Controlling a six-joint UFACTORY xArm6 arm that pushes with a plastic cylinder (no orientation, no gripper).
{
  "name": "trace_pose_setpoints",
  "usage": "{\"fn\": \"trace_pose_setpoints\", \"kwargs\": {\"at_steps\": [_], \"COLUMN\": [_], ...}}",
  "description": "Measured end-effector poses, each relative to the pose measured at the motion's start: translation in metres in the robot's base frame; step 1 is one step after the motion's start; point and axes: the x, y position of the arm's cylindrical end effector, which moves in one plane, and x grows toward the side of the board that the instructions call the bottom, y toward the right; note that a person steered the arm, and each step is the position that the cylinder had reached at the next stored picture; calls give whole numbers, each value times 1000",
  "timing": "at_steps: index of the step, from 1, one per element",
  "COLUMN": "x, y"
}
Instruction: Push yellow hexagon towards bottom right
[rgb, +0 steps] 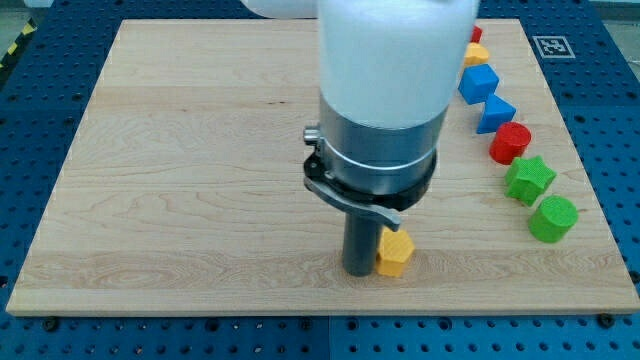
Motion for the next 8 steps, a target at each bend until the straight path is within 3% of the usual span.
{"fn": "trace_pose_setpoints", "kwargs": {"at_steps": [5, 8], "x": [-12, -12], "y": [11, 84]}}
